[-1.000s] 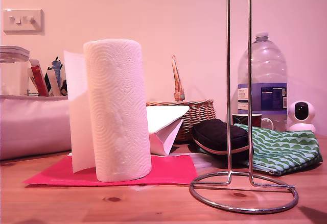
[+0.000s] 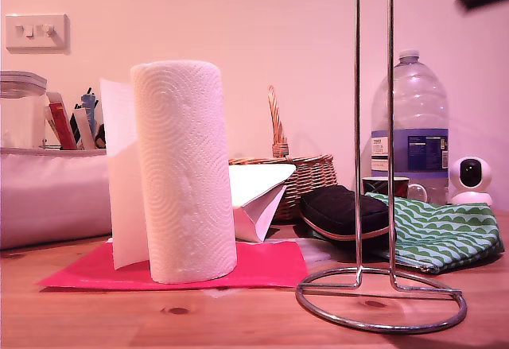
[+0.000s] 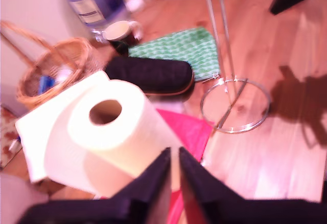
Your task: Insert the paper towel roll into the metallic stand.
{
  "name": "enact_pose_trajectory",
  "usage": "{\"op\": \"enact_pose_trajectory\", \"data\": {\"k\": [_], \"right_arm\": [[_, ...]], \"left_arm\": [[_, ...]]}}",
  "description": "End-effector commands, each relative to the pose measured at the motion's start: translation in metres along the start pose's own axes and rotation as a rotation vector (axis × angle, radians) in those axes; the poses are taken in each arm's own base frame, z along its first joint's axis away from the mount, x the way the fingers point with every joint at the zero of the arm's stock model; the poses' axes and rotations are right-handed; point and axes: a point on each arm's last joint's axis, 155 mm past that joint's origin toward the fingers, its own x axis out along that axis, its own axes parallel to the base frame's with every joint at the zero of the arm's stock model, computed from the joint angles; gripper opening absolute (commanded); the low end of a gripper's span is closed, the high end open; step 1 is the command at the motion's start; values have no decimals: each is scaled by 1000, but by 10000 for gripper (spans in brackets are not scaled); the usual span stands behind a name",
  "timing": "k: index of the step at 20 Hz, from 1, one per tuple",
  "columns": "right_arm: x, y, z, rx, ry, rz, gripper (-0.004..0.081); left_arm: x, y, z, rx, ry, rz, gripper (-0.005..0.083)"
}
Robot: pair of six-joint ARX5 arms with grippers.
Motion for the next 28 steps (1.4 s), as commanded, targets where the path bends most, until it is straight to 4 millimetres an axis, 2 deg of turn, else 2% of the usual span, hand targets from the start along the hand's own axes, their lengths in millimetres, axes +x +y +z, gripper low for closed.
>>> {"op": "enact_pose_trajectory", "data": {"k": [1, 3, 4, 8, 13, 16, 20, 25, 28], "right_arm": [[2, 0, 6, 9, -22, -1, 81], [2, -3, 15, -7, -57, -20, 185], [2, -2, 17, -67, -68, -19, 205], [2, -4, 19, -261, -73, -38, 238], [2, -4, 19, -276, -71, -38, 251], [2, -4, 19, -276, -70, -38, 251], [2, -4, 19, -277, -71, -38, 251], [2, -4, 19, -278, -71, -38, 250], [2, -4, 19, -278, -71, -38, 250]], "left_arm": [[12, 0, 0, 47, 47, -29, 160], [27, 2, 4, 112, 83, -47, 325], [35, 3, 4, 153, 103, -56, 362], [66, 7, -11, 261, 200, -68, 377], [94, 22, -15, 298, 226, -37, 432], [99, 33, -16, 260, 268, -4, 441], [100, 44, 7, 187, 258, -1, 441], [121, 33, -10, 54, 382, -124, 464], [121, 38, -3, 38, 387, -119, 474]]}}
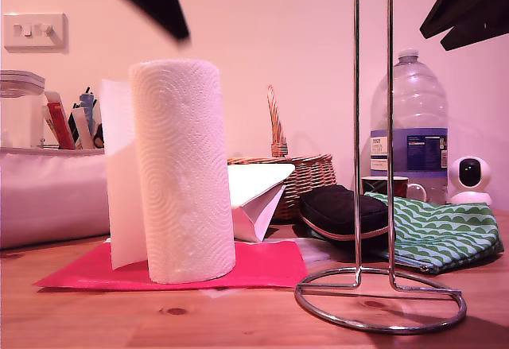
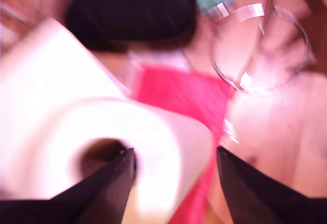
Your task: Insert the paper towel roll into the metallic stand.
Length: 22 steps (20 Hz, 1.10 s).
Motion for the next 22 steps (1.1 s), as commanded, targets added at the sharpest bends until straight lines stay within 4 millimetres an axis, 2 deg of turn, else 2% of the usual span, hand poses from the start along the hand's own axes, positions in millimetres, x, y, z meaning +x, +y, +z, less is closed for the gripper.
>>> {"op": "enact_pose_trajectory", "data": {"k": [1, 2, 7, 11, 15, 19, 22], "right_arm": [[1, 1, 0, -5, 0, 5, 250], [1, 1, 0, -4, 0, 6, 250], [1, 1, 0, -5, 0, 5, 250], [1, 1, 0, -5, 0, 5, 250], [1, 1, 0, -5, 0, 5, 250], [1, 1, 0, -4, 0, 5, 250], [1, 1, 0, -4, 0, 4, 250]], "left_arm": [[-10, 3, 7, -4, -16, 17, 501], [-10, 4, 6, -22, -10, 22, 530], [8, 5, -8, -37, 61, 8, 534], [11, 5, -6, -35, 54, 4, 516], [14, 7, -11, -46, 64, -5, 373], [13, 6, -14, -46, 70, -16, 147], [14, 4, -13, -32, 63, -30, 38]]}}
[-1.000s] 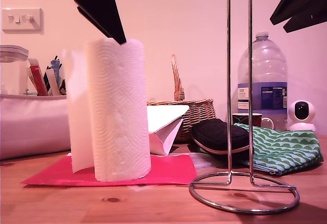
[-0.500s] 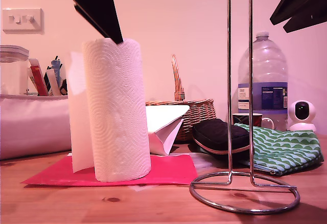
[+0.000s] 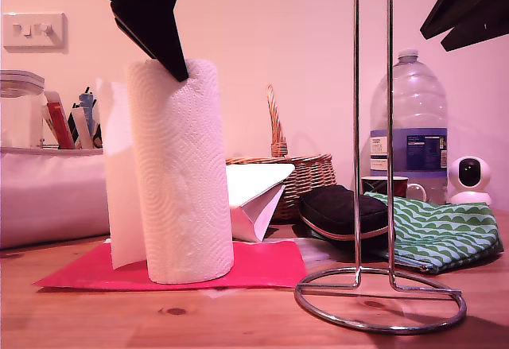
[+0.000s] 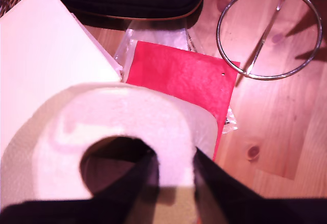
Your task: Insert the paper towel roll into the metallic stand.
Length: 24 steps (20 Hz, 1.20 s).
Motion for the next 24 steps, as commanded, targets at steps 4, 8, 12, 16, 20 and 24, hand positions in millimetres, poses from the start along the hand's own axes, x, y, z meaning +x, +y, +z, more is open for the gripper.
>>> {"op": "enact_pose_trajectory", "data": {"k": [4, 8, 12, 16, 20, 24], "right_arm": [[1, 1, 0, 13, 1, 4, 263], [8, 0, -6, -21, 32, 4, 319], [22, -2, -18, -114, 92, 13, 323], [29, 15, -10, -257, 54, 118, 324], [40, 10, -19, -291, 93, 122, 345], [54, -2, -23, -269, 115, 99, 369]], "left_arm": [[8, -6, -1, 60, 11, -32, -24], [1, -8, -1, 96, 23, -20, -24], [-15, -8, 7, 105, 20, -13, -24], [-31, -4, 22, 124, -11, 16, -24], [-36, -10, 29, 142, -20, 12, -24], [-36, -11, 29, 152, -10, 23, -24]]}}
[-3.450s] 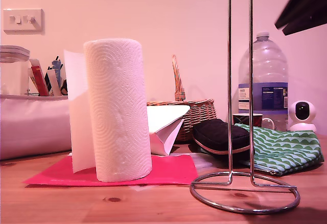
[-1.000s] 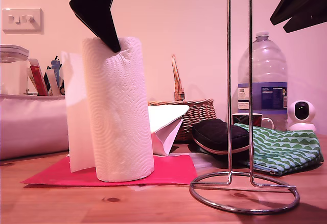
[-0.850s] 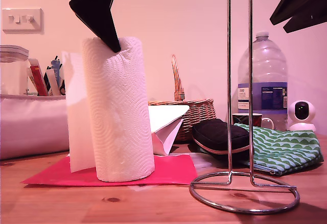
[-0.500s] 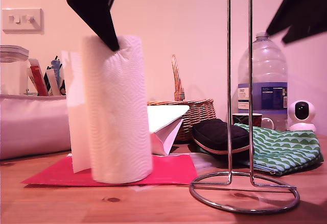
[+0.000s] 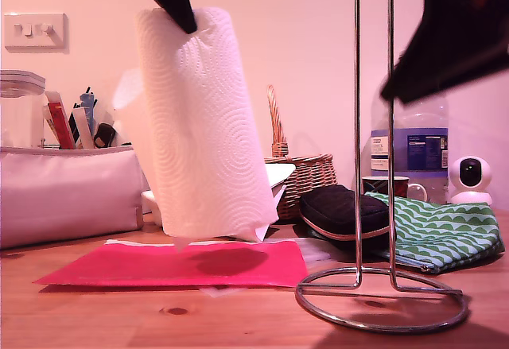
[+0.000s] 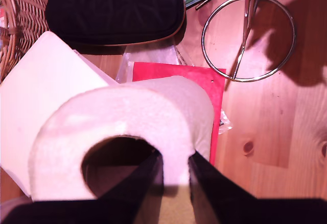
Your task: Insert the paper towel roll into the metallic stand.
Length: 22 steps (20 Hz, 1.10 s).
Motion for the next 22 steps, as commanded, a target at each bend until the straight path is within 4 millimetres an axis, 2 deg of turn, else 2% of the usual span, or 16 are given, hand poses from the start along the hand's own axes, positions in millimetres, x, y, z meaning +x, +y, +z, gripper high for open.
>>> {"op": "enact_pose_trajectory", "data": {"k": [1, 4, 11, 19, 22], "right_arm": [[4, -7, 1, 3, -6, -10, 369], [13, -12, -6, 30, 15, 2, 368], [40, -4, -37, 81, 120, 96, 332], [61, -7, -77, 130, 249, 125, 301], [67, -7, -77, 129, 242, 131, 278]], "left_arm": [[0, 2, 3, 8, -5, 9, -24], [-2, 5, 2, 8, -2, 23, -24], [-23, 14, 16, 12, -42, 59, -24], [-23, 13, 15, 5, -39, 56, -24], [-23, 13, 16, 5, -40, 55, -24]]}}
